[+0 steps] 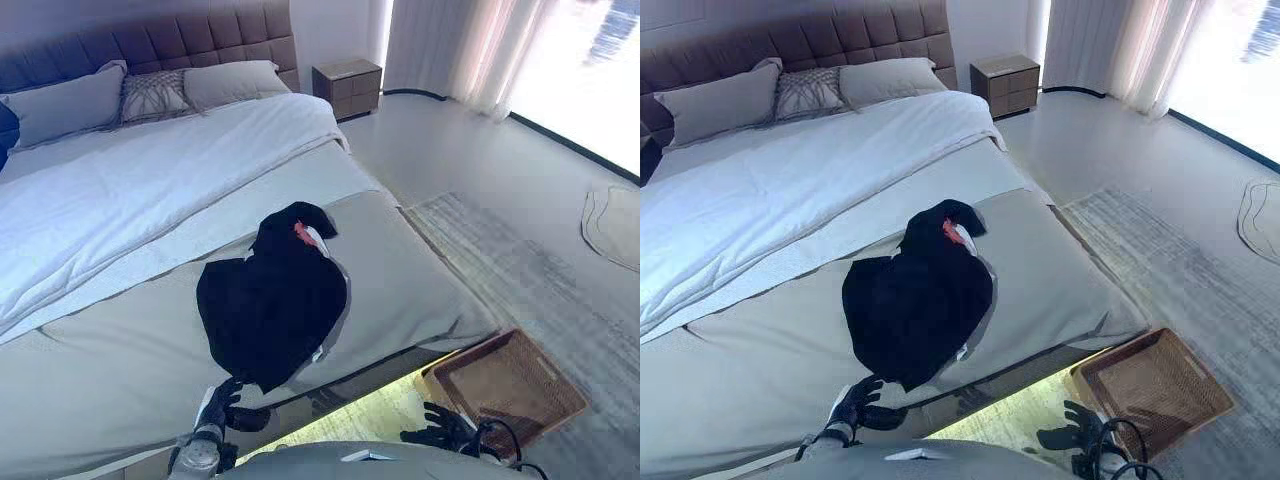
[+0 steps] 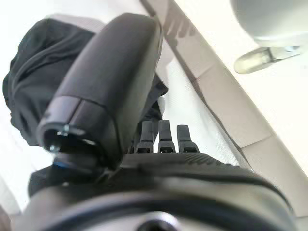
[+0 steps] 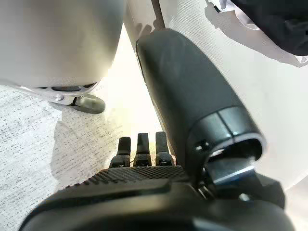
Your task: Pick up the clothes from the bed and place them into the basket
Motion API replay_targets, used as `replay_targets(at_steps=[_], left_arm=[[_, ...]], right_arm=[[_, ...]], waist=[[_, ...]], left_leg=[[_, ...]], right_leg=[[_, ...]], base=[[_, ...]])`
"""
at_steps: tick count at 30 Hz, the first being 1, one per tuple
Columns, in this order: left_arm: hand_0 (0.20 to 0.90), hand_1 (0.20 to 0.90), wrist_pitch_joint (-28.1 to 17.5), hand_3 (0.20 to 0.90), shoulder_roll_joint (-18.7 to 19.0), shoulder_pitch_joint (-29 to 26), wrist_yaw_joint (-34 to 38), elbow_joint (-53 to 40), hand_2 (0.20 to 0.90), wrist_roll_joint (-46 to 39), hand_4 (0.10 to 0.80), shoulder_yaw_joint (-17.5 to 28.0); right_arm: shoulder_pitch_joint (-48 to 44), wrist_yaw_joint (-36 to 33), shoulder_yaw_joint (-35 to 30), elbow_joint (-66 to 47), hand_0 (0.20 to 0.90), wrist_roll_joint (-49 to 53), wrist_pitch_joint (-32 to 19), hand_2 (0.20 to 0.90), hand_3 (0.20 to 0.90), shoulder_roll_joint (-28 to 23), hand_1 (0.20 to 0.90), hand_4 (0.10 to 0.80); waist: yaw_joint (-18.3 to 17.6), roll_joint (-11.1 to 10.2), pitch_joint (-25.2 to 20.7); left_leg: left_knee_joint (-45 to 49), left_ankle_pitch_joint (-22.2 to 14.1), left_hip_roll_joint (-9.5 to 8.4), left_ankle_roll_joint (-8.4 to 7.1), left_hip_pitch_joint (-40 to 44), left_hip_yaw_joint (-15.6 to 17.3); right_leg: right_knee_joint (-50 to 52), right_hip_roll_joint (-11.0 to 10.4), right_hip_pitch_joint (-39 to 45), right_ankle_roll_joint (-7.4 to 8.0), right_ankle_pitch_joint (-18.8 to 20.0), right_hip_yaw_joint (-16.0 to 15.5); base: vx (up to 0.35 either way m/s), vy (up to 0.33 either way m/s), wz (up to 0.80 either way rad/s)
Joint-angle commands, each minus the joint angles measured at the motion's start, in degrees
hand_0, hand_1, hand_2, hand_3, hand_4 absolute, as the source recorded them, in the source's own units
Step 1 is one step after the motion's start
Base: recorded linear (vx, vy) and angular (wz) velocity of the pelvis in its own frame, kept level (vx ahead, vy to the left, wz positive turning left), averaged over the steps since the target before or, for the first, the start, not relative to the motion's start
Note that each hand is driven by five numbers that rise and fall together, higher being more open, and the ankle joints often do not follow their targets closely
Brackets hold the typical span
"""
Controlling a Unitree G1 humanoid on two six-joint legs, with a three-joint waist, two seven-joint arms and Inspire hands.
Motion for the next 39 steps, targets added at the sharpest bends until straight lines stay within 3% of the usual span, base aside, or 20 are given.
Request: replay_targets(at_steps=[1, 5, 13, 23, 28, 33, 39], left_arm=[[0.900, 0.900, -4.35, 0.900, 2.19, -5.66, 2.26, -0.59, 0.900, -0.87, 0.800, 1.97], [0.900, 0.900, -3.46, 0.900, 2.21, -5.71, -0.58, 0.10, 0.900, -2.48, 0.800, 1.92], [0.900, 0.900, -0.97, 0.900, 3.40, -5.06, -6.47, 1.33, 0.900, 2.19, 0.800, -0.76], [0.900, 0.900, -2.00, 0.900, 3.23, -6.54, -3.98, -0.39, 0.900, -1.24, 0.800, -1.94], [0.900, 0.900, -2.42, 0.900, 2.81, -5.82, -3.28, -1.79, 0.900, -3.61, 0.800, -1.80], [0.900, 0.900, -3.06, 0.900, 3.63, -4.54, -1.57, -3.67, 0.900, -2.61, 0.800, -3.16], [0.900, 0.900, -1.73, 0.900, 6.17, -4.69, 5.15, -7.13, 0.900, 0.93, 0.800, -3.29]], right_arm=[[-5.29, -0.18, -0.60, 1.98, 0.900, 0.25, -1.57, 0.900, 0.900, 1.56, 0.900, 0.800], [-5.49, -2.03, -0.52, 2.00, 0.900, -0.90, -2.03, 0.900, 0.900, 1.38, 0.900, 0.800], [-5.50, -5.90, -0.02, 0.96, 0.900, -5.63, -1.57, 0.900, 0.900, 0.43, 0.900, 0.800], [-7.68, -12.50, 1.47, 0.49, 0.900, -9.60, -1.95, 0.900, 0.900, 0.23, 0.900, 0.800], [-10.38, -20.43, 5.59, -4.88, 0.900, -19.85, -4.04, 0.900, 0.900, -0.76, 0.900, 0.800], [-16.02, -24.43, 11.64, -16.79, 0.900, -23.64, 1.21, 0.900, 0.900, -4.69, 0.900, 0.800], [-26.66, -22.05, 15.58, -31.64, 0.900, -28.25, 6.79, 0.900, 0.900, -12.05, 0.900, 0.800]], waist=[[0.55, -2.94, 1.66], [0.36, -3.13, 1.70], [-0.93, -2.78, 1.78], [-0.24, -2.39, 2.25], [1.62, -2.82, 2.49], [3.52, -3.77, 3.19], [5.01, -4.43, 3.92]], left_leg=[[0.35, -4.86, -1.19, 0.62, 0.45, 0.67], [0.35, -4.92, -1.10, 0.59, 0.59, 0.86], [0.35, -4.75, -0.80, 0.74, 0.82, 1.95], [0.35, -4.66, -0.96, 0.83, 1.10, 1.52], [0.35, -4.63, -1.37, 0.86, 0.71, 0.18], [0.35, -4.51, -1.62, 0.86, 0.11, -0.81], [0.35, -3.87, -1.70, 0.51, -1.43, -1.42]], right_leg=[[0.64, -4.09, 2.51, 2.39, -2.57, -0.33], [0.66, -4.02, 2.51, 2.30, -2.60, -0.18], [0.90, -3.78, 2.17, 2.49, -2.49, 1.00], [1.06, -4.03, 2.60, 2.32, -2.56, 0.78], [0.67, -4.45, 2.88, 2.33, -2.25, -0.23], [0.56, -4.60, 2.74, 2.12, -2.03, -0.96], [0.56, -4.69, 1.83, 2.03, -1.79, -1.92]], base=[[0.000, 0.000, 0.00], [0.000, 0.000, 0.00], [-0.004, 0.008, -0.02], [0.000, 0.004, -0.01], [0.016, -0.017, 0.06], [0.011, -0.027, 0.11], [0.009, 0.021, 0.16]])
